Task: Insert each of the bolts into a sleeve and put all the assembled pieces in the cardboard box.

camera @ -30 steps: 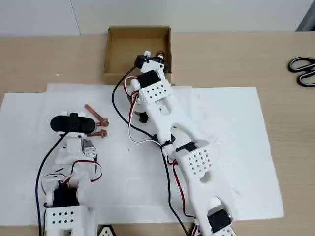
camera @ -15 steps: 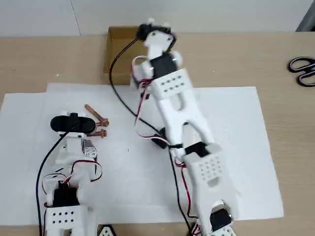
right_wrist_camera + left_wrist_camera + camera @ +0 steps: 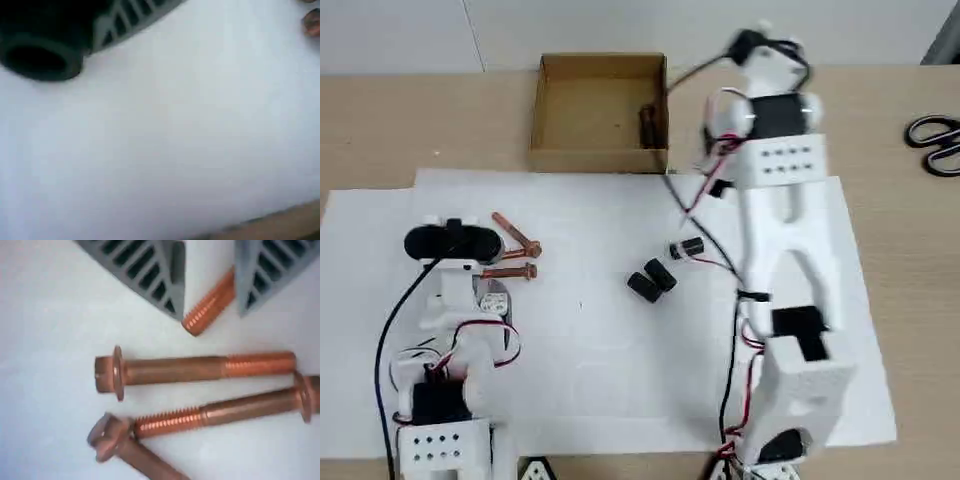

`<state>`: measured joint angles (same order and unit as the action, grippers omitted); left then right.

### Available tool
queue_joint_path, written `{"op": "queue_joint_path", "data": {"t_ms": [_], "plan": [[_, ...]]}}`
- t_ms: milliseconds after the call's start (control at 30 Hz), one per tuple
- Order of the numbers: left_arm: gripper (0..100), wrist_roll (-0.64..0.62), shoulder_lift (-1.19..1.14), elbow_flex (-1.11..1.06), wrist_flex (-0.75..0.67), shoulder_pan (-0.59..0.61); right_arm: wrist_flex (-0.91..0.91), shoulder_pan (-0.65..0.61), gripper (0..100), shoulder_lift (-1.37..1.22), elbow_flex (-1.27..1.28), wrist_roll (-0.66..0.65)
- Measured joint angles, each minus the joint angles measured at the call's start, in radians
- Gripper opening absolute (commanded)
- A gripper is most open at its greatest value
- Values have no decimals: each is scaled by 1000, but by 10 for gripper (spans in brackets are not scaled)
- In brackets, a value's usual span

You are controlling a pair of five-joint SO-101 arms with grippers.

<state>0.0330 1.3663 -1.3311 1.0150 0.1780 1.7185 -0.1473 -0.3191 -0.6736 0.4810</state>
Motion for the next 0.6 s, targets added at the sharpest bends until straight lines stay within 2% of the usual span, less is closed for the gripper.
{"op": "queue_joint_path", "data": {"t_ms": [233,600], "plan": [[48,-5,-235,296,195,2,0,158,3,133,275,-2],[21,-123,-793,802,442,3,0,341,3,322,634,-2]]}}
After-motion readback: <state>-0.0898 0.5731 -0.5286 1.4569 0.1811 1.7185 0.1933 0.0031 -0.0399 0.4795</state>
